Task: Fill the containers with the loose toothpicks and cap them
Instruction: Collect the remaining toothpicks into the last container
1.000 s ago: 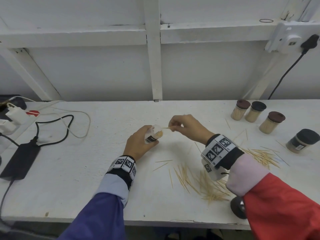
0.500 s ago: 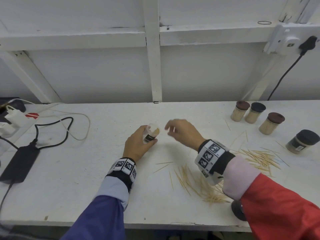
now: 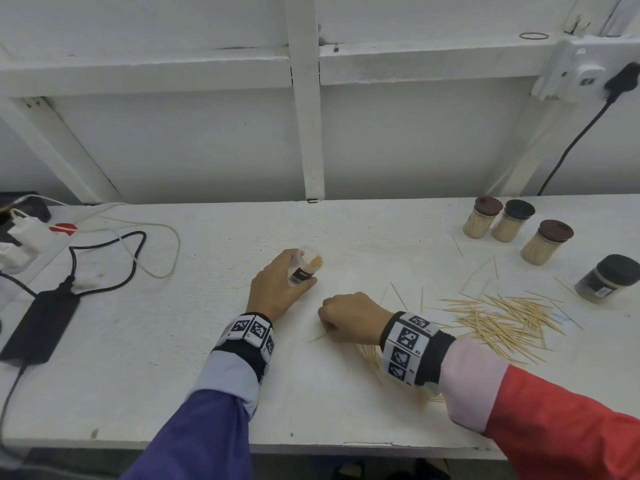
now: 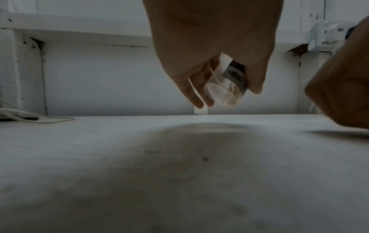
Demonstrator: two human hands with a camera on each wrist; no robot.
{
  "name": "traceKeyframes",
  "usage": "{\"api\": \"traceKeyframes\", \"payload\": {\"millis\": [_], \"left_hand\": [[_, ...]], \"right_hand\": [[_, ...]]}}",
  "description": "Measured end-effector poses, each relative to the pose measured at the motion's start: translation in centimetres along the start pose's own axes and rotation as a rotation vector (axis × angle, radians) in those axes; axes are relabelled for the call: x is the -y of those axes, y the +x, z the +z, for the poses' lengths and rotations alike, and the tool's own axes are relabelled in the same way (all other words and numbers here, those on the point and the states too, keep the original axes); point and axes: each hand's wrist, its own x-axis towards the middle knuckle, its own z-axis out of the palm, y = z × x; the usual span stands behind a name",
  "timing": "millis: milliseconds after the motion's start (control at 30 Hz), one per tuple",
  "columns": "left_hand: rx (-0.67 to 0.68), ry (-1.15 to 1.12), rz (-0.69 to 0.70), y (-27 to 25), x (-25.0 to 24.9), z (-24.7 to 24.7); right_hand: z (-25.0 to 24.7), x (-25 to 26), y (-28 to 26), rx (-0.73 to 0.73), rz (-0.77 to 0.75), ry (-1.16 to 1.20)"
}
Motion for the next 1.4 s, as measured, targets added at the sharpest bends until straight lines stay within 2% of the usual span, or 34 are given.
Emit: {"api": "traceKeyframes", "payload": {"millis": [100, 233, 367, 467, 567, 633, 733, 800, 867, 933, 1000, 1033, 1100, 1167, 1200, 1233, 1333, 1400], "left_hand": [[0.007, 0.006, -0.002, 0.0, 0.1, 0.0], [0.009, -0.002, 0.005, 0.0, 0.1, 0.0], [0.016, -0.007, 0.0, 0.0, 0.1, 0.1], [0.016, 0.003, -0.005, 0.1, 0.0, 0.1], [0.012, 0.009, -0.008, 0.0, 0.0, 0.1], [0.006, 0.001, -0.006, 0.0, 0.0, 0.1], [0.006, 0.006, -0.005, 0.0, 0.0, 0.1], [0.015, 0.012, -0.004, 0.0, -0.1, 0.0], [0.022, 0.01, -0.003, 0.0, -0.1, 0.1], [0.034, -0.008, 0.007, 0.1, -0.1, 0.1], [0.072, -0.03, 0.028, 0.0, -0.2, 0.1], [0.095, -0.036, 0.039, -0.1, -0.4, 0.1], [0.118, -0.05, 0.052, -0.1, -0.5, 0.1], [0.108, -0.049, 0.055, -0.1, -0.4, 0.1], [0.102, -0.038, 0.059, -0.1, -0.3, 0.1], [0.1, -0.027, 0.063, -0.1, -0.2, 0.1], [0.103, -0.016, 0.062, 0.0, -0.2, 0.2], [0.099, -0.021, 0.054, 0.0, -0.2, 0.2]], "right_hand": [[-0.1, -0.2, -0.1, 0.109, -0.017, 0.049], [-0.2, -0.2, -0.3, 0.018, -0.088, 0.013], [0.2, -0.1, -0.4, -0.066, -0.07, -0.077], [0.5, 0.3, -0.4, -0.054, -0.06, -0.121], [0.2, 0.4, -0.6, -0.025, -0.032, -0.048], [-0.6, -0.2, -0.7, -0.123, 0.028, 0.121], [-2.7, -2.0, -0.8, -0.438, 0.137, 0.446], [-3.9, -3.0, -0.7, -0.651, 0.191, 0.485], [-4.5, -3.7, -0.4, -0.724, 0.237, 0.352], [-4.9, -3.9, 0.3, -0.637, 0.22, 0.144], [-5.1, -3.7, 0.8, -0.522, 0.13, 0.062], [-5.3, -3.6, 0.8, -0.494, 0.088, 0.082], [-5.9, -3.4, 0.4, -0.538, 0.067, 0.222], [-6.0, -3.5, -0.5, -0.604, 0.131, 0.299], [-5.9, -3.6, -1.2, -0.578, 0.181, 0.277], [-5.7, -3.7, -1.9, -0.497, 0.242, 0.227], [-3.7, -3.2, -4.5, -0.063, 0.406, 0.061], [-2.1, -2.2, -6.0, 0.093, 0.465, 0.047]]}}
